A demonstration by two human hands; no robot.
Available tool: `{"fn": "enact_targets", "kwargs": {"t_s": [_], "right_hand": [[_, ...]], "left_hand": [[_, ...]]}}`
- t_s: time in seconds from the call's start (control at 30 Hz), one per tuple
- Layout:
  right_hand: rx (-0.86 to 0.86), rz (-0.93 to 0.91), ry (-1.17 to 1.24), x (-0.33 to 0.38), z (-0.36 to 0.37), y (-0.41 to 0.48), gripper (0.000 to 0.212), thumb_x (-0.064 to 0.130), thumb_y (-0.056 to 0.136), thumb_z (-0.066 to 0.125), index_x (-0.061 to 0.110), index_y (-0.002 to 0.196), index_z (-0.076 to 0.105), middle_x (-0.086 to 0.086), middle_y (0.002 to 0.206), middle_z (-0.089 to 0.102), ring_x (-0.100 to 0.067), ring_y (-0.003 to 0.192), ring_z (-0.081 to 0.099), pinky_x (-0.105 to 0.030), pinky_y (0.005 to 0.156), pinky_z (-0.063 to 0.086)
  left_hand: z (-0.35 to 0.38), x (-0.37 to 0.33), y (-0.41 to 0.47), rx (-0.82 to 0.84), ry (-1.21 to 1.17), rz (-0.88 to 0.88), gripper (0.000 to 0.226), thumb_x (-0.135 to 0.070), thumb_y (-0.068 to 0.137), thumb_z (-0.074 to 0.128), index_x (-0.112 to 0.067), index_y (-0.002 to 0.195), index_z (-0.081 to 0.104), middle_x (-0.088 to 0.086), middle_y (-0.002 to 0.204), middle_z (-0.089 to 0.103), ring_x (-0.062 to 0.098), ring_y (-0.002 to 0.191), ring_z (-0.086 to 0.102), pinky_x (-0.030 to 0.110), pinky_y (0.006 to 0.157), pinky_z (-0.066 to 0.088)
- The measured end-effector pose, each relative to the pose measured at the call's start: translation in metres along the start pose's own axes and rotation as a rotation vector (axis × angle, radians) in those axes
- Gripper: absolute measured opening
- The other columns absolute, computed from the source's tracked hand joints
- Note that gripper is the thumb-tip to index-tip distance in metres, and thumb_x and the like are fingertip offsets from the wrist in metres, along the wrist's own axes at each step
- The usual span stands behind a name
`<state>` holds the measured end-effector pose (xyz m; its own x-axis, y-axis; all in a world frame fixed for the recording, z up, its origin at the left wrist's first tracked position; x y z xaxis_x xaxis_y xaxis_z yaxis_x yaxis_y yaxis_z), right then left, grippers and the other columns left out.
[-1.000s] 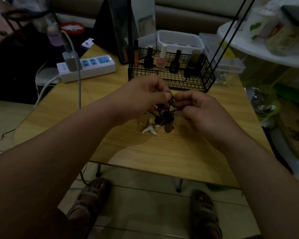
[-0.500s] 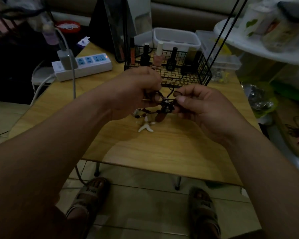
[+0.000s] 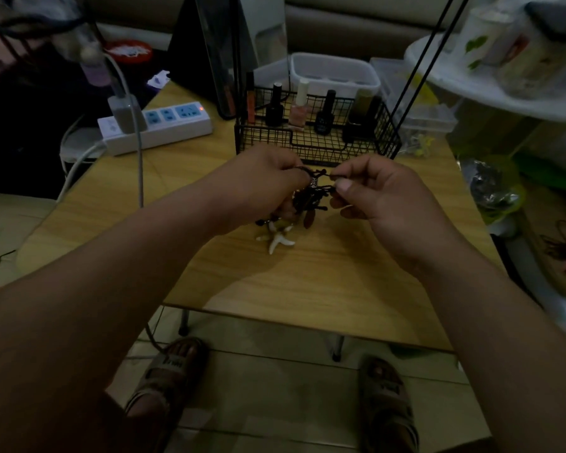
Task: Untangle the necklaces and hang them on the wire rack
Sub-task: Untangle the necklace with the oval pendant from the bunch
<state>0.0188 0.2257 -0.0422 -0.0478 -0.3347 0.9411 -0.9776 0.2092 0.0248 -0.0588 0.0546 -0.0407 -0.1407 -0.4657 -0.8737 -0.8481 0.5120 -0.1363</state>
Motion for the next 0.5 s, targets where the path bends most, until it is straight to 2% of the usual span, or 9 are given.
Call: {"fn": "enact_targets", "kwargs": {"t_s": [0.07, 0.13, 0.23, 0.3, 0.33, 0.43, 0.5], "right_hand": [[-0.034, -0.010, -0.012, 0.001, -0.001, 0.000, 0.015, 0.008, 0.102, 0.061, 0.022, 0.102, 0.068, -0.003, 0.094, 0.073, -0.006, 0.083, 0.071, -0.026, 0.074, 0.057], [-0.065, -0.017, -0.017, 0.000, -0.001, 0.001, 0.015, 0.009, 0.102, 0.062, 0.022, 0.103, 0.068, -0.006, 0.097, 0.073, -0.010, 0.087, 0.072, -0.025, 0.073, 0.056], [-0.102, -0.010, -0.072, -0.005, -0.003, 0.003, 0.013, 0.013, 0.101, 0.064, 0.026, 0.104, 0.067, -0.010, 0.101, 0.072, -0.019, 0.094, 0.072, -0.035, 0.079, 0.060], [-0.127, -0.014, -0.116, -0.007, -0.003, 0.003, 0.013, 0.017, 0.100, 0.066, 0.028, 0.107, 0.066, -0.006, 0.102, 0.070, -0.019, 0.096, 0.069, -0.042, 0.085, 0.059], [-0.137, -0.025, -0.134, -0.007, -0.004, 0.002, 0.014, 0.018, 0.099, 0.067, 0.028, 0.109, 0.065, -0.001, 0.103, 0.069, -0.016, 0.097, 0.068, -0.040, 0.086, 0.058], [-0.109, -0.096, -0.163, 0.000, -0.003, -0.002, 0.022, 0.010, 0.097, 0.067, 0.027, 0.111, 0.064, 0.008, 0.107, 0.068, -0.007, 0.099, 0.064, -0.022, 0.082, 0.054], [-0.027, -0.139, -0.179, 0.003, 0.001, -0.006, 0.029, 0.004, 0.093, 0.067, 0.026, 0.112, 0.064, 0.009, 0.108, 0.067, -0.006, 0.101, 0.065, -0.021, 0.083, 0.054]], "left_hand": [[0.001, 0.000, 0.000, 0.037, -0.068, -0.023, 0.021, -0.027, 0.105, 0.058, -0.016, 0.089, 0.065, 0.007, 0.070, 0.065, 0.020, 0.066, 0.072, 0.032, 0.062, 0.059], [0.003, 0.000, -0.001, 0.091, -0.223, -0.054, 0.018, -0.022, 0.104, 0.060, -0.009, 0.093, 0.063, 0.011, 0.072, 0.061, 0.020, 0.063, 0.067, 0.041, 0.071, 0.065], [0.001, -0.002, 0.000, 0.104, -0.393, -0.079, 0.011, -0.015, 0.103, 0.062, -0.007, 0.097, 0.063, 0.008, 0.078, 0.060, 0.015, 0.061, 0.061, 0.036, 0.067, 0.062], [0.000, -0.002, 0.000, 0.098, -0.444, -0.077, 0.007, -0.014, 0.102, 0.062, -0.009, 0.096, 0.062, 0.007, 0.079, 0.061, 0.014, 0.061, 0.060, 0.034, 0.065, 0.061], [0.000, -0.002, 0.000, 0.098, -0.452, -0.076, 0.007, -0.014, 0.102, 0.062, -0.010, 0.096, 0.061, 0.007, 0.078, 0.062, 0.014, 0.061, 0.060, 0.034, 0.064, 0.060], [-0.001, 0.000, 0.000, 0.112, -0.437, -0.068, 0.009, -0.015, 0.103, 0.063, -0.012, 0.095, 0.061, 0.007, 0.077, 0.065, 0.014, 0.061, 0.060, 0.033, 0.063, 0.059], [-0.001, 0.000, 0.000, 0.130, -0.427, -0.055, 0.008, -0.016, 0.103, 0.061, -0.011, 0.097, 0.061, 0.008, 0.077, 0.068, 0.015, 0.061, 0.060, 0.033, 0.063, 0.059]]}}
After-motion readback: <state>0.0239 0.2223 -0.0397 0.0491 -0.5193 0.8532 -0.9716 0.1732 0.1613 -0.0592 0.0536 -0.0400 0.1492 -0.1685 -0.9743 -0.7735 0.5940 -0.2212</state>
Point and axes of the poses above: each hand's wrist, its own y-axis towards the middle knuckle, its own z-axis out of the palm, x = y × z, the point moved 3 cm from there along y, towards the middle knuckle
